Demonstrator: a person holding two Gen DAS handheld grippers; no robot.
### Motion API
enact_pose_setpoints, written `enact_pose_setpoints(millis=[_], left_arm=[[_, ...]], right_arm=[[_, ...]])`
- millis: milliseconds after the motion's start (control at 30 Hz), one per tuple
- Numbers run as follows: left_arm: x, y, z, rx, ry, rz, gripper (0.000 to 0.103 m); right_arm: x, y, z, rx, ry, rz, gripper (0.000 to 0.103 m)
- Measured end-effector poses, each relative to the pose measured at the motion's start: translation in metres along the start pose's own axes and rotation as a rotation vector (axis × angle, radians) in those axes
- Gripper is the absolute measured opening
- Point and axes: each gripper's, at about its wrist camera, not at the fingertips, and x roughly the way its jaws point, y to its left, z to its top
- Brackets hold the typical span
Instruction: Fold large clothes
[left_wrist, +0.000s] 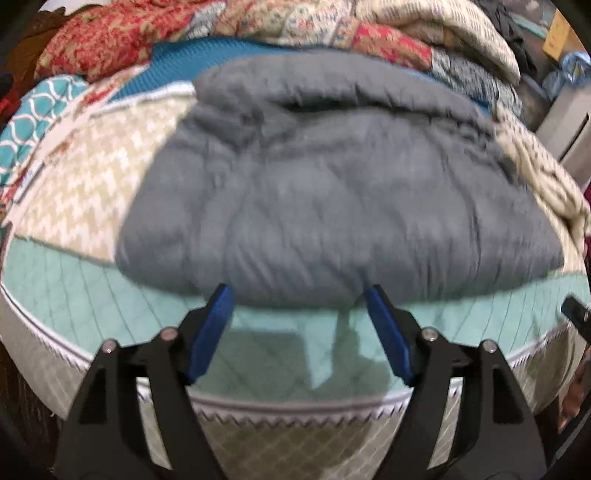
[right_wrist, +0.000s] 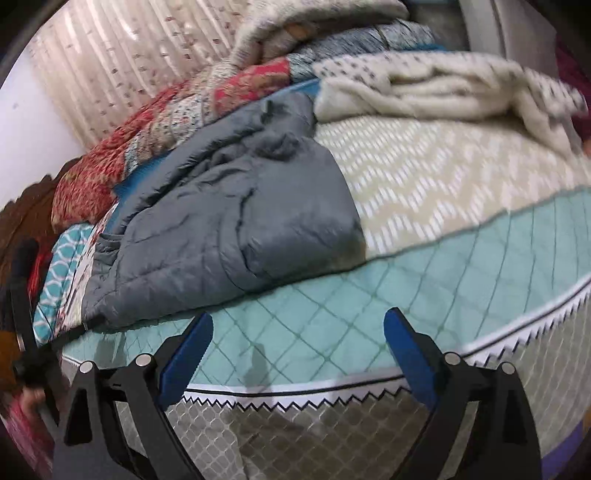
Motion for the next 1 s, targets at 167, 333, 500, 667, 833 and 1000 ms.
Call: enact_pose_setpoints(millis=[167, 333, 500, 667, 833, 1000], left_arm=[[0.018, 0.002, -0.025, -0.011, 0.040, -0.020, 0.076], [0.022, -0.003, -0.023, -0.006, 0.061, -0.033, 0.087], [0.027, -0.005, -0.024, 0.025, 0.070, -0.018, 0.088], [0.033, -0.013, -0.019, 0.033, 0.098, -0.021, 0.095], [0.039, -0.022, -0.016, 0.052, 0.106, -0.011, 0.097], [0.043, -0.030, -0.015, 0.076, 0.111, -0.006, 0.097]], right_arm=[[0.017, -0.010, -0.007, 0.039, 0.094, -0.030, 0.098], [0.021, -0.014, -0.008, 0.039, 0.123, 0.010, 0.102], [0.025, -0.017, -0.003, 0.030, 0.163, 0.044, 0.104], [-0.005, 0.005, -0.003, -0.101, 0.077, 0.015, 0.104], [-0.027, 0.006, -0.014, -0.161, 0.027, 0.001, 0.104], [-0.024, -0.025, -0.027, -0.061, 0.031, 0.008, 0.104]])
